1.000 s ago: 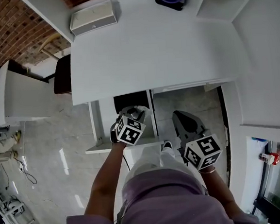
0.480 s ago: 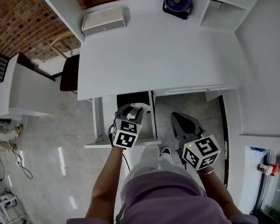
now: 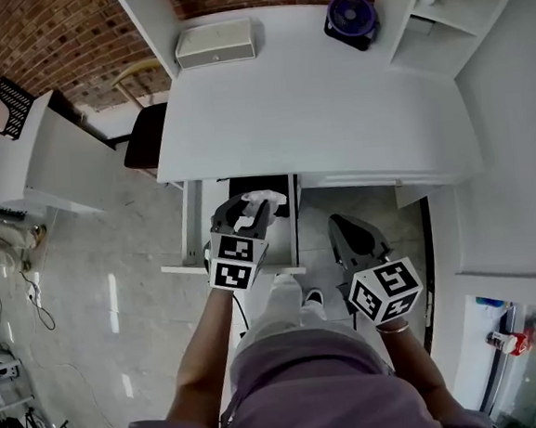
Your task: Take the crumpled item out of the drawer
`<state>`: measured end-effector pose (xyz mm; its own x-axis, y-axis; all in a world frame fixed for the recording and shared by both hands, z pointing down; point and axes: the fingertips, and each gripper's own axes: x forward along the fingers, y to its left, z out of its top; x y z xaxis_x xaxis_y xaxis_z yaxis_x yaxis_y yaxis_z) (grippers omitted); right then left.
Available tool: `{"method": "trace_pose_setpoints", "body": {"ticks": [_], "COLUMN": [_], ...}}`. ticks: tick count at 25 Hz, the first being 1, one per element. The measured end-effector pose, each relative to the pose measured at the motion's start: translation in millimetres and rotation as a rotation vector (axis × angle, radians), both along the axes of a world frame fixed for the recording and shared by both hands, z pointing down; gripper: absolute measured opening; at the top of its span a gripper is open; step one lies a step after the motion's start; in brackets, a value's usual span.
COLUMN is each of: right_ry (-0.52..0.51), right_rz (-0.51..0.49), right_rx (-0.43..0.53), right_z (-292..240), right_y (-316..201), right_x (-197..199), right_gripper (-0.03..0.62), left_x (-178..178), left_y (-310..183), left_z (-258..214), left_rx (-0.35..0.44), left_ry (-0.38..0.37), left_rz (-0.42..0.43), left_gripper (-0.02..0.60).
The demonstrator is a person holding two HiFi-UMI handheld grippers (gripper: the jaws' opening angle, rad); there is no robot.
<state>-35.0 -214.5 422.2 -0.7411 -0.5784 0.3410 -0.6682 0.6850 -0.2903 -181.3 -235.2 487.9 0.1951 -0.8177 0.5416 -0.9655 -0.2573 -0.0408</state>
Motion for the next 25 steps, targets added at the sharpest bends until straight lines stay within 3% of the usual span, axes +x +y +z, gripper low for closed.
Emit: {"method": "trace_pose_setpoints", "body": {"ticks": [12,25], "right_ry": [-0.013,-0.012], "right_rz": [-0.067,-0.104], "right_rx": [0.057,0.101], "right_z": [-19.5,-32.2], "right_y": [8.4,22.8], "right_x": [-14.3,-17.4], "right_gripper": [0.003,0.003], "left_x": [-21.6,-34.4], "left_y": [26.2,57.6], "left_z": [-45.6,-70.9], "left_rx": [0.107,0.188], "left_ry": [0.132,0.149], "left_rz": [-0.169,-0.268], "left_gripper": [0.14,0.14]}}
